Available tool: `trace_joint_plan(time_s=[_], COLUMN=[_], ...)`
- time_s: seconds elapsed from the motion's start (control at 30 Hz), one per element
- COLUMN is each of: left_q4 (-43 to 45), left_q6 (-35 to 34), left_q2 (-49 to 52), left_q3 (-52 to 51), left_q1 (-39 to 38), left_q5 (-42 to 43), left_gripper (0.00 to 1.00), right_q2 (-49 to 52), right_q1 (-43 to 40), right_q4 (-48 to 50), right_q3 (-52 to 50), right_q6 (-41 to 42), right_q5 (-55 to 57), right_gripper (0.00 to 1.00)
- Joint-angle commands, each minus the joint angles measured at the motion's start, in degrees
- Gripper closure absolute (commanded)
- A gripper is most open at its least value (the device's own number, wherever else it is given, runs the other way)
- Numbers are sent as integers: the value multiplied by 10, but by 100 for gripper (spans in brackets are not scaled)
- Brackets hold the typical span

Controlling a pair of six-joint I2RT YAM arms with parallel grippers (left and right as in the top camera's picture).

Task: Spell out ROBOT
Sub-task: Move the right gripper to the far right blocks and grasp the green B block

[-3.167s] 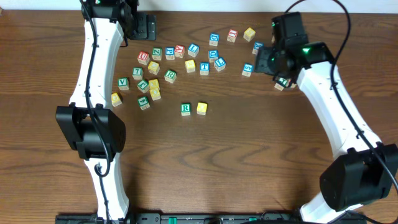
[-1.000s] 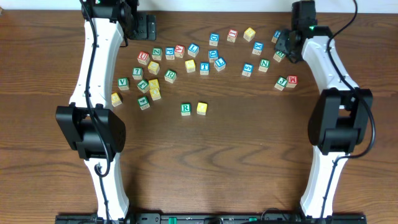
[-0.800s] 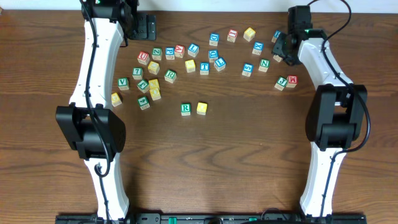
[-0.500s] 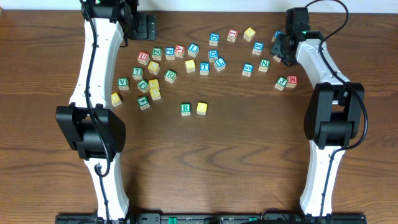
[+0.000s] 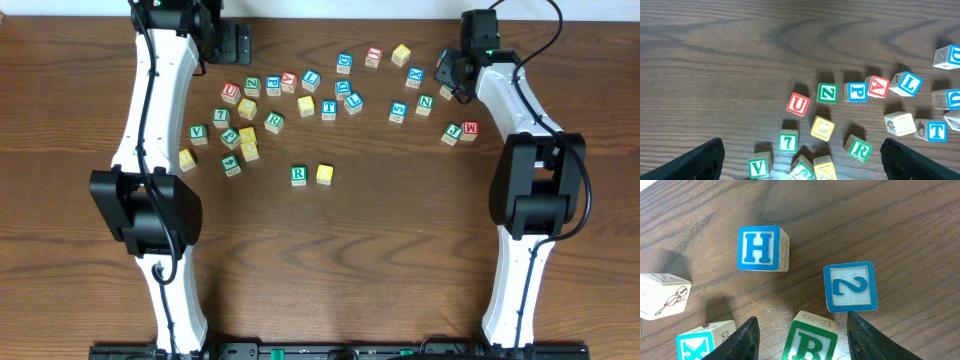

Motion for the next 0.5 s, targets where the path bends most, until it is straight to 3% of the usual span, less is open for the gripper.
trace_joint_plan(time_s=[0.0, 0.47], left_q4=[-3, -3], left_q6=[-3, -3], left_q2=[-12, -12], left_q3=[12, 12], left_q1=[0, 0], left_q5=[-7, -7], left_gripper=[2, 2], right_q2=[6, 6], right_q1=[6, 6], right_q4=[2, 16], right_q3=[8, -23], right_q6=[7, 15], right_q5=[0, 4], right_gripper=[51, 54])
